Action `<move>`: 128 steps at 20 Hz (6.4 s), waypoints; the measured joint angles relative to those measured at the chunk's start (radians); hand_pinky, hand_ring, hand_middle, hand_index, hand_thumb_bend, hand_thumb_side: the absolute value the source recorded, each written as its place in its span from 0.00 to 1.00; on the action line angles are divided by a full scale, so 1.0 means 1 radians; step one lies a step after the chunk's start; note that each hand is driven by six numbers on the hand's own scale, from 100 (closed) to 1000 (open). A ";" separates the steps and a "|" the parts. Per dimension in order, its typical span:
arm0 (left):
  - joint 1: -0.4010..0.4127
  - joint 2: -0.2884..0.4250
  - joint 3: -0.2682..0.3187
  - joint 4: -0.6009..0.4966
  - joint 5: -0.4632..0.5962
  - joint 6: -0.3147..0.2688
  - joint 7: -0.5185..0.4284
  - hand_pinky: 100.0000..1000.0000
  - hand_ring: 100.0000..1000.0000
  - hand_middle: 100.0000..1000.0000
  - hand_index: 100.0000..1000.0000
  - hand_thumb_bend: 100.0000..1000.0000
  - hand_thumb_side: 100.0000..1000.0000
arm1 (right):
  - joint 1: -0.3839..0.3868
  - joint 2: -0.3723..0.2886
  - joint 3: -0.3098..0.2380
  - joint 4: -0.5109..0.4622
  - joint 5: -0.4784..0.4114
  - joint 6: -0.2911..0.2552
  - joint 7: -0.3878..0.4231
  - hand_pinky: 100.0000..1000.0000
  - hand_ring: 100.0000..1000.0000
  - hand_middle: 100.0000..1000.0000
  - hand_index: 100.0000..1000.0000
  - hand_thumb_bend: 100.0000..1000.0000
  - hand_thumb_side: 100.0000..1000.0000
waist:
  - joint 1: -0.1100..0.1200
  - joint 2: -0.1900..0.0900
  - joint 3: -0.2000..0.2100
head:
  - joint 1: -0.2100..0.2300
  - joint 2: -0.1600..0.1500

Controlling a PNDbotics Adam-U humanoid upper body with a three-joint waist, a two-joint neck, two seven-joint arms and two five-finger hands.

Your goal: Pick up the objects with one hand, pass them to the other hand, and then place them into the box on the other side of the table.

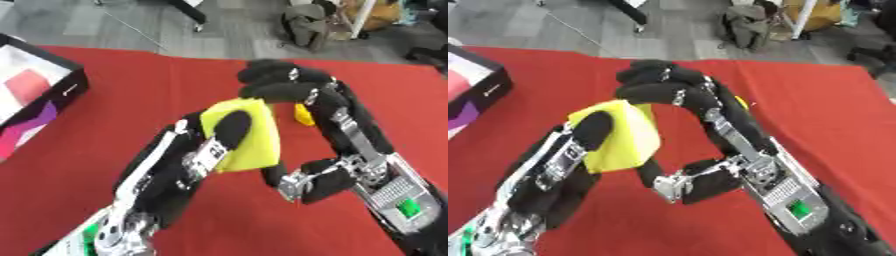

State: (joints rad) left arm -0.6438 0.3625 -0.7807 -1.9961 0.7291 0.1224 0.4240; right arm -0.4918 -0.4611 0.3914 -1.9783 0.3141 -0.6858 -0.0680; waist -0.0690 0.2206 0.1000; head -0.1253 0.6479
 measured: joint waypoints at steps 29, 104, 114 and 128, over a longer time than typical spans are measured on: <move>0.159 0.267 0.216 0.008 -0.242 0.177 0.267 0.93 0.55 0.49 0.32 0.00 0.20 | 0.054 0.017 -0.113 -0.001 0.058 0.023 -0.149 0.96 0.85 0.89 1.00 0.14 0.15 | 0.039 -0.010 -0.051 | 0.357 -0.045; 0.188 0.297 0.483 0.013 -0.583 -0.051 0.170 0.97 0.74 0.73 0.57 0.36 0.56 | -0.112 -0.200 -0.289 0.745 -0.035 0.219 0.096 1.00 0.87 0.83 0.97 0.00 0.52 | 0.055 -0.027 0.014 | -0.170 -0.034; 0.137 0.168 0.460 0.013 -0.592 -0.187 0.012 0.97 0.73 0.72 0.56 0.34 0.57 | -0.172 -0.145 -0.317 1.009 0.199 0.222 0.106 1.00 0.86 0.82 0.96 0.00 0.48 | 0.047 -0.007 0.070 | -0.306 -0.035; 0.126 0.112 0.413 0.013 -0.601 -0.194 -0.012 0.98 0.72 0.71 0.55 0.29 0.63 | -0.195 -0.105 -0.320 1.069 0.403 0.220 0.034 0.90 0.71 0.40 0.63 0.00 0.00 | 0.039 0.006 0.098 | -0.349 -0.044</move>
State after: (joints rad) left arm -0.5182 0.4746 -0.3678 -1.9829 0.1286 -0.0719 0.4121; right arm -0.6868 -0.5662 0.0714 -0.9095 0.7169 -0.4655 -0.0342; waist -0.0297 0.2267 0.1980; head -0.4748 0.6035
